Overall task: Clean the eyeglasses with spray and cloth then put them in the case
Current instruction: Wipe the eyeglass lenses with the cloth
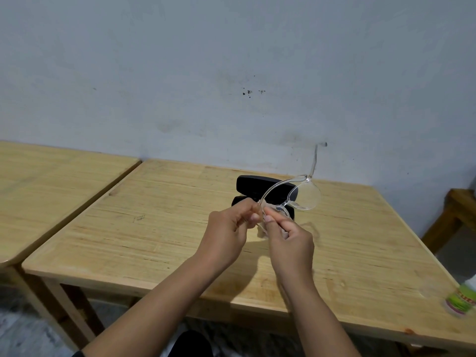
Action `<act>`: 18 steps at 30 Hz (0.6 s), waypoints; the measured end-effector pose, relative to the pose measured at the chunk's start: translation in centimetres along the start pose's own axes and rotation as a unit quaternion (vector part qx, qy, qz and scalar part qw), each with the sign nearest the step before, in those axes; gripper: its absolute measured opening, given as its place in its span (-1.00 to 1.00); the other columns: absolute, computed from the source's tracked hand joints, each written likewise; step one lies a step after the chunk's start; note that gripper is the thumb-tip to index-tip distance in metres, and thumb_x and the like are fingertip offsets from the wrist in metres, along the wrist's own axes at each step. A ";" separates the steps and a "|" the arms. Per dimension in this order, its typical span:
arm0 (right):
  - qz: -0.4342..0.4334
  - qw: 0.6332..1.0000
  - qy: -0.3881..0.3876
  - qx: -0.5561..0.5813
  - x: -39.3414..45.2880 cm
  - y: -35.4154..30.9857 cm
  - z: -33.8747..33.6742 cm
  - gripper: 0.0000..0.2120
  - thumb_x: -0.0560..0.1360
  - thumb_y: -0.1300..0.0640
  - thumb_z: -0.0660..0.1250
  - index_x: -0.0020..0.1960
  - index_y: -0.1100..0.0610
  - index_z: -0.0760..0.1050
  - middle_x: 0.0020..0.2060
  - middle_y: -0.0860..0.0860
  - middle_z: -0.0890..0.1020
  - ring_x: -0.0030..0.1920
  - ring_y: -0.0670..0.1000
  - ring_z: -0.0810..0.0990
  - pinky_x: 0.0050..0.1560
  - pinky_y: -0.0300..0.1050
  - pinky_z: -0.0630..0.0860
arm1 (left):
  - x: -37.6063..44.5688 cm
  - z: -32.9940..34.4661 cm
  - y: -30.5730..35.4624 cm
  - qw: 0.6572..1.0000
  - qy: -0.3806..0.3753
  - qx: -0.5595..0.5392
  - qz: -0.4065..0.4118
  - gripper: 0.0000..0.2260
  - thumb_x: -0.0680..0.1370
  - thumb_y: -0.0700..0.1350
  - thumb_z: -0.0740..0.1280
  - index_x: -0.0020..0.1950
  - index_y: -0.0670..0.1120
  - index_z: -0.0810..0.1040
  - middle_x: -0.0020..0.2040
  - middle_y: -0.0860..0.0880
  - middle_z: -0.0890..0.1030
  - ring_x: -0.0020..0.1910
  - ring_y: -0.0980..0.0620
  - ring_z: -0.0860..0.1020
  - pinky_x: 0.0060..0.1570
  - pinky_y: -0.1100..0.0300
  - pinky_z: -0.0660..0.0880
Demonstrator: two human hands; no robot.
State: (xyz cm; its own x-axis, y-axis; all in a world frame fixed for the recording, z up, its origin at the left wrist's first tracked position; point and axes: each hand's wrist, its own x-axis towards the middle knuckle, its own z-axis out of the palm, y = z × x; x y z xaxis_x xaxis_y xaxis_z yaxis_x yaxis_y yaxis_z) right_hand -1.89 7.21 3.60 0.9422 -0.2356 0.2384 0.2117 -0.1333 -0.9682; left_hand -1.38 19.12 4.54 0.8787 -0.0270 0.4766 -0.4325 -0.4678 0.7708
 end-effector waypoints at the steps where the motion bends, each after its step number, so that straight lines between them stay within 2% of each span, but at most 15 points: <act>1: 0.007 1.000 -0.016 0.006 0.1 0.0 -0.1 -0.81 0.50 0.18 0.33 0.02 -0.05 0.62 -0.03 -0.19 0.65 0.01 -0.30 0.58 0.02 -0.38 0.52 | 0.0 0.0 0.1 1.000 0.002 0.000 0.000 -0.74 0.52 -0.35 0.24 -0.19 0.00 0.53 -0.23 -0.03 0.66 -0.16 0.29 0.62 -0.17 0.15 0.56; 3: 0.012 0.999 -0.048 -0.003 0.3 0.0 -0.4 -0.80 0.49 0.18 0.34 -0.05 -0.11 0.62 -0.06 -0.21 0.65 0.02 -0.20 0.61 0.06 -0.24 0.55 | -0.2 -0.1 0.1 1.000 0.010 -0.002 -0.003 -0.70 0.52 -0.35 0.24 -0.21 0.05 0.52 -0.23 -0.01 0.67 -0.17 0.29 0.62 -0.21 0.30 0.55; 5: 0.011 0.997 -0.078 -0.028 0.4 0.0 -0.7 -0.82 0.49 0.17 0.35 -0.08 -0.11 0.63 -0.11 -0.20 0.67 -0.01 -0.15 0.63 0.00 -0.21 0.55 | -0.2 -0.3 -0.1 1.000 0.021 -0.001 -0.007 -0.69 0.53 -0.34 0.24 -0.22 0.07 0.52 -0.23 0.02 0.67 -0.17 0.24 0.63 -0.21 0.36 0.55; 8: 0.009 0.991 -0.128 -0.049 0.2 -0.3 -1.0 -0.78 0.49 0.16 0.34 -0.13 -0.16 0.62 -0.19 -0.20 0.68 -0.08 -0.21 0.62 -0.08 -0.31 0.50 | 0.1 -0.5 -0.6 0.999 0.032 0.007 -0.011 -0.71 0.51 -0.36 0.24 -0.18 0.03 0.55 -0.24 0.03 0.66 -0.21 0.14 0.63 -0.18 0.23 0.57; 12: 0.004 0.984 -0.163 -0.068 0.3 -0.5 -1.2 -0.75 0.50 0.19 0.32 -0.19 -0.14 0.63 -0.32 -0.28 0.67 -0.18 -0.35 0.57 -0.25 -0.49 0.42 | 0.2 -0.7 -0.6 0.999 0.042 0.018 -0.019 -0.64 0.50 -0.40 0.22 -0.19 0.08 0.54 -0.24 0.05 0.67 -0.23 0.19 0.61 -0.21 0.29 0.54; 15: 0.010 0.986 -0.157 -0.060 0.6 -0.4 -1.5 -0.76 0.49 0.22 0.33 -0.20 -0.08 0.66 -0.28 -0.28 0.68 -0.15 -0.32 0.59 -0.22 -0.48 0.43 | 0.1 -0.6 -1.0 0.998 0.049 0.013 -0.027 -0.63 0.51 -0.38 0.23 -0.21 0.11 0.51 -0.23 0.05 0.69 -0.17 0.20 0.63 -0.12 0.28 0.57; 18: 0.009 0.988 -0.136 -0.071 0.7 -0.2 -1.9 -0.78 0.50 0.20 0.33 -0.15 -0.11 0.65 -0.24 -0.21 0.69 -0.13 -0.23 0.61 -0.21 -0.43 0.43 | 0.2 -0.9 -1.5 0.997 0.068 -0.003 -0.045 -0.53 0.51 -0.40 0.22 -0.26 0.22 0.47 -0.20 0.02 0.68 -0.10 0.14 0.65 -0.03 0.12 0.61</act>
State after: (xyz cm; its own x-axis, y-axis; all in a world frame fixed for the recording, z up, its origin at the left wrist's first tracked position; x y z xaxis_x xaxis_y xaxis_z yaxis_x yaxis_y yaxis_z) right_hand -1.80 5.28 4.12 0.9845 0.0251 0.1734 0.1737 -0.2703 -0.9470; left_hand -0.69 20.61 3.85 0.8787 0.1337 0.4583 -0.3556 -0.4572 0.8152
